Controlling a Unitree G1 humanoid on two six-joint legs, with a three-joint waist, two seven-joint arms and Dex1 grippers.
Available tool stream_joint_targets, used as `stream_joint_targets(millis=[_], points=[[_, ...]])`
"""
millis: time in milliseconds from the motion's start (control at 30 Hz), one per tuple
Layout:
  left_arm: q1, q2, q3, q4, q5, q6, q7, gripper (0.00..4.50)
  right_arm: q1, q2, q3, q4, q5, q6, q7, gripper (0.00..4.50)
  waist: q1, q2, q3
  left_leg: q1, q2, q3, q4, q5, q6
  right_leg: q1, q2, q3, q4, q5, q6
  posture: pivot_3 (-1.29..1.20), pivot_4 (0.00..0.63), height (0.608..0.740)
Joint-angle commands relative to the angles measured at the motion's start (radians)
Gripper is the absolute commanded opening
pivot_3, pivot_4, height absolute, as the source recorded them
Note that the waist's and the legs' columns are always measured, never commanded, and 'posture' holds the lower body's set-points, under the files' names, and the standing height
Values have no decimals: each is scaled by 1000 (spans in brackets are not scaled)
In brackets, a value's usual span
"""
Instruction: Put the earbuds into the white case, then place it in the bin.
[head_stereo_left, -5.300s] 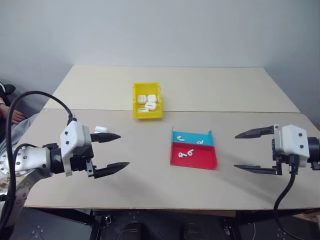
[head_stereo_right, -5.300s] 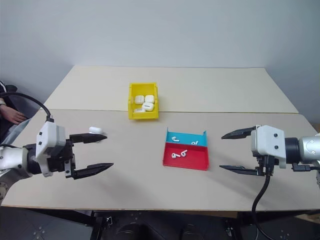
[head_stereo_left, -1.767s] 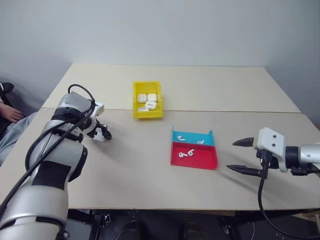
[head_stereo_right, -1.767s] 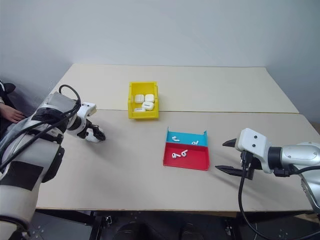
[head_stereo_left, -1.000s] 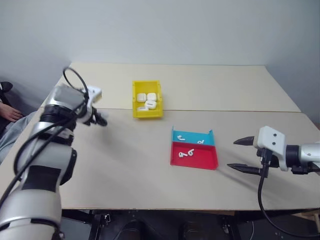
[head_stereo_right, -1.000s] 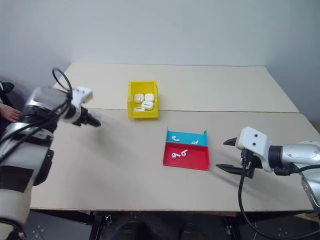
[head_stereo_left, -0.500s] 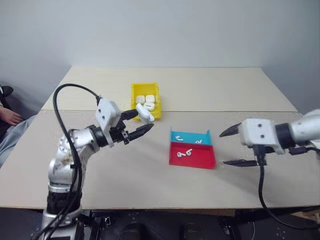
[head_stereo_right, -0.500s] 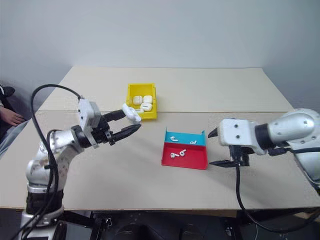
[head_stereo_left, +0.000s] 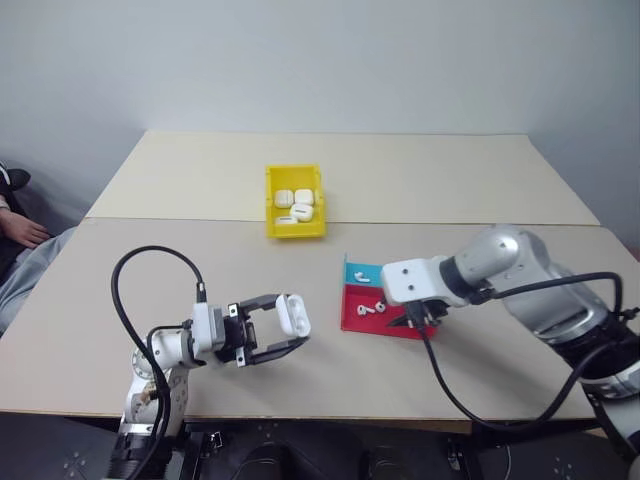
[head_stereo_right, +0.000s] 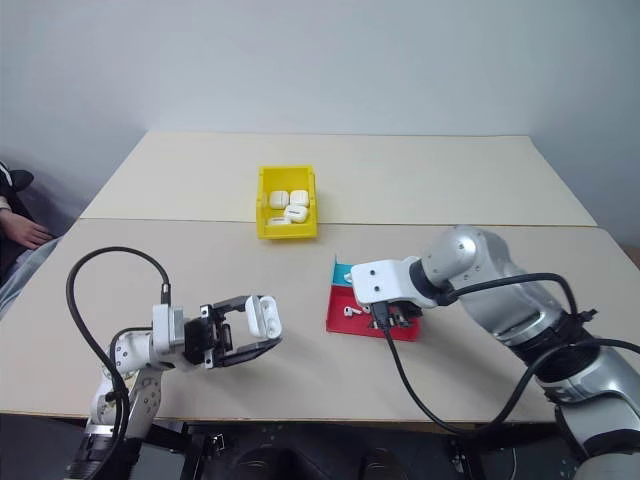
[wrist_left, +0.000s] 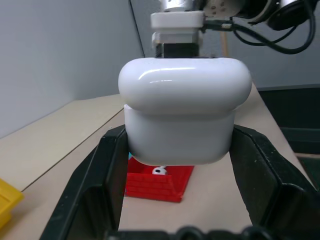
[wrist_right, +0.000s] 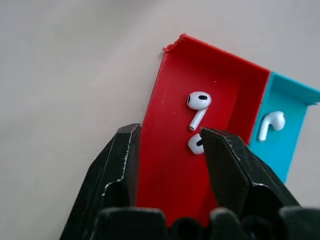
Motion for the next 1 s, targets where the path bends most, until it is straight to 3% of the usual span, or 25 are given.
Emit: stream_joint_targets(millis=[33,567,1000], points=[[28,7,-19,-27,-29,-40,0,2750,-56,48,34,24,-72,8,-9,2227,-5,1,0,0,0,0,0,0,0,0,0,0,0,0,0,0,150,740],[100,1,-81,-66,36,-118,157,2750,-158,237,127,233,-242,-14,10,2227,-17,1,-1,0,0,-1,-1,0,0,0,0,-1,1,0,0,0,150,740],[118,25,-113,-85,43,-119,216,2750,-153,272,132,299,-289,-37,27,2227,-19,1,-1,0,0,-1,-2,0,0,-1,0,-1,1,0,0,0,150,740]])
